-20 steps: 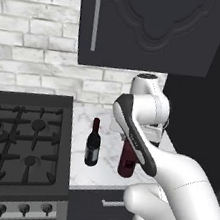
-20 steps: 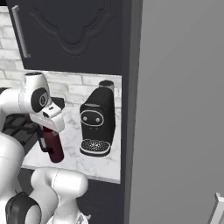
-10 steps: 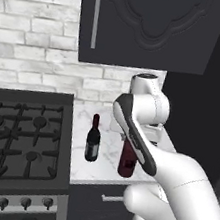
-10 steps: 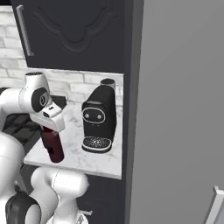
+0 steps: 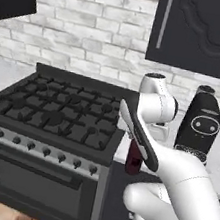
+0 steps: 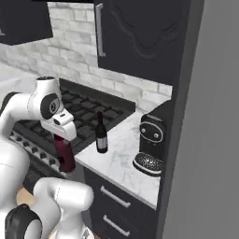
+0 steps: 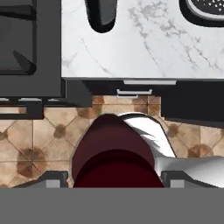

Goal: There is a wine glass and glass cup on the dining counter. Place the wine bottle next to the wine glass and the juice bottle next to the glass cup.

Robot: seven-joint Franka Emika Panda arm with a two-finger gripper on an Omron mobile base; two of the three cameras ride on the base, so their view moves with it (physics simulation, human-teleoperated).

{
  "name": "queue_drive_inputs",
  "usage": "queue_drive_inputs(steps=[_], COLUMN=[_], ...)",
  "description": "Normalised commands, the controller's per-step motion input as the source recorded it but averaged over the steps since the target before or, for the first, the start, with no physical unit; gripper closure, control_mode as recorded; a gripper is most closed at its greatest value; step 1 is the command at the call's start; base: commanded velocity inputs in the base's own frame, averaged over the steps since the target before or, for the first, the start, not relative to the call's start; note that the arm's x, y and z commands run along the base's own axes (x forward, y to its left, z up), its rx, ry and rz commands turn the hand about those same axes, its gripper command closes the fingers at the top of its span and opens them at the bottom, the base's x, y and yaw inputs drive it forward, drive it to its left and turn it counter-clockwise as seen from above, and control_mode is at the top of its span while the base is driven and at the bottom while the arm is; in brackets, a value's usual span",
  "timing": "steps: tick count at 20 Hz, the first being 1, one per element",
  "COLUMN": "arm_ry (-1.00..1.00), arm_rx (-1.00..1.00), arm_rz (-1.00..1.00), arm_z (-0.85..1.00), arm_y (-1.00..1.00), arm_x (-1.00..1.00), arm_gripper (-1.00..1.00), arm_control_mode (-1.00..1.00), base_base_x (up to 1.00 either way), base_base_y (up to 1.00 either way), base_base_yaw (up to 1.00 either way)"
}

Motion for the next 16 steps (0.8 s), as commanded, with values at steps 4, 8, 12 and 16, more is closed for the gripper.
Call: queue_drive_inputs(steps=[4, 8, 12, 16], arm_ry=[0.0, 0.0, 0.0, 0.0], arm_rx=[0.0, 0.0, 0.0, 0.0], arm_rz=[0.0, 0.0, 0.0, 0.0], arm_z=[0.0, 0.0, 0.0, 0.0], arm_y=[0.0, 0.0, 0.0, 0.0], arm_x=[0.0, 0.0, 0.0, 0.0], arm_gripper=[1.0, 1.0, 1.0, 1.0], arm_control_mode=[1.0, 1.0, 1.0, 1.0], base_base_x=[-0.02, -0.02, -0.02, 0.0], base_base_y=[0.0, 0.0, 0.0, 0.0], base_base_yaw=[1.0, 1.0, 1.0, 1.0])
